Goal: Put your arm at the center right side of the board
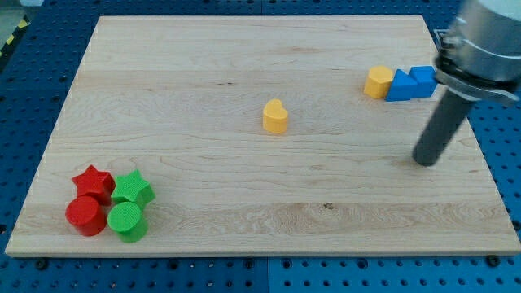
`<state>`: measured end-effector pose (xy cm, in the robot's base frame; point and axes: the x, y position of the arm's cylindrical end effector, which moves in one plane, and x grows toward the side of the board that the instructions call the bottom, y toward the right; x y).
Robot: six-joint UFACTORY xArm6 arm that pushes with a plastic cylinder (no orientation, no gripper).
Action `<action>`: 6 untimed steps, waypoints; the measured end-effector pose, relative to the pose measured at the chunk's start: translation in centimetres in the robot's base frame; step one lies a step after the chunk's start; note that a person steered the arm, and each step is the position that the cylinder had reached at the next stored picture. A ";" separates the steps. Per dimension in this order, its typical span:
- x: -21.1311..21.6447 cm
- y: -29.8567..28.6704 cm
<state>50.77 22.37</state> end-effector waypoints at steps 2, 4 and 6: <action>0.1 0.5; 1.1 6.0; -7.9 7.6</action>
